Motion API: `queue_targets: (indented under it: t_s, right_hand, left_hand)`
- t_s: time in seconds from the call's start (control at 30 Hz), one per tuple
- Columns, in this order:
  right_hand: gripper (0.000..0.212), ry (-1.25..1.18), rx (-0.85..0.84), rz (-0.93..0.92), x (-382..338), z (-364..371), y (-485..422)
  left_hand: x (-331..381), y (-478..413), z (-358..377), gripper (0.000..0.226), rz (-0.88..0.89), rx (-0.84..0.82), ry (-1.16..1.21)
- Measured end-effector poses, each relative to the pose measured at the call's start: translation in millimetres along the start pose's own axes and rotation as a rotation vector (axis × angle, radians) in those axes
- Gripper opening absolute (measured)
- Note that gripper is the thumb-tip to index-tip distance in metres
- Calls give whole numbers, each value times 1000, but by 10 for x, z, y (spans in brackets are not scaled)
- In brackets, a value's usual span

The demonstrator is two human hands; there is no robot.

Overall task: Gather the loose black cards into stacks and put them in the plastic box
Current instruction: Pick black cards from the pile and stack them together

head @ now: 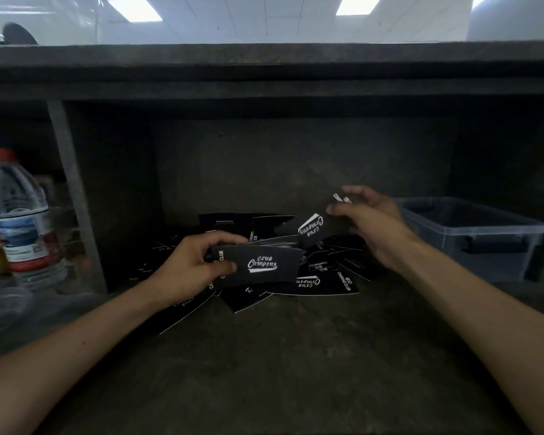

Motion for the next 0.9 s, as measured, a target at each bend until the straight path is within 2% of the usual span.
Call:
queue_targets:
  t_s: [0.13, 0.23, 0.3, 0.37, 0.43, 0.53, 0.6, 0.67, 0.77, 0.9]
  right_hand:
    - [34, 88, -225, -146, -45, 255, 142]
    - [27, 116, -426, -102, 91, 434, 253]
    - [16, 221, -590, -36, 226, 537, 328]
    - [18, 302, -715, 29, 341, 601, 394]
    - [25, 326, -698, 18, 292, 582, 364]
    - [19, 415, -593, -165, 25, 399, 206]
    - [22, 520, -642, -275, -105, 309, 185]
    - [22, 527, -759, -243, -68, 327, 258]
    - [22, 472, -903, -30, 109, 445, 394]
    - [30, 475, -900, 89, 115, 374, 339]
  left_hand:
    - [33, 37, 43, 40, 38, -59, -67]
    - [28, 35, 49, 41, 51, -47, -75]
    - [24, 28, 41, 42, 53, -25, -68]
    - [27, 28, 39, 44, 60, -14, -61]
    - [20, 28, 41, 51, 59, -23, -34]
    - [-12, 23, 52, 72, 38, -50, 19]
    - [-18, 19, 66, 86, 29, -70, 17]
    - [-11, 24, 80, 91, 26, -100, 5]
    - [11, 48, 101, 79, 48, -149, -28]
    - [68, 77, 81, 47, 86, -133, -78]
Point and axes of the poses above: each hand's wrist, its own y-axis away from the middle knuckle, its own z-axis out of the palm, x = y × z, the point moved 6 cm from there along -y, towards the middle knuckle, and after that the axes turned 13 degrees about -z, right-handed, at the moved point
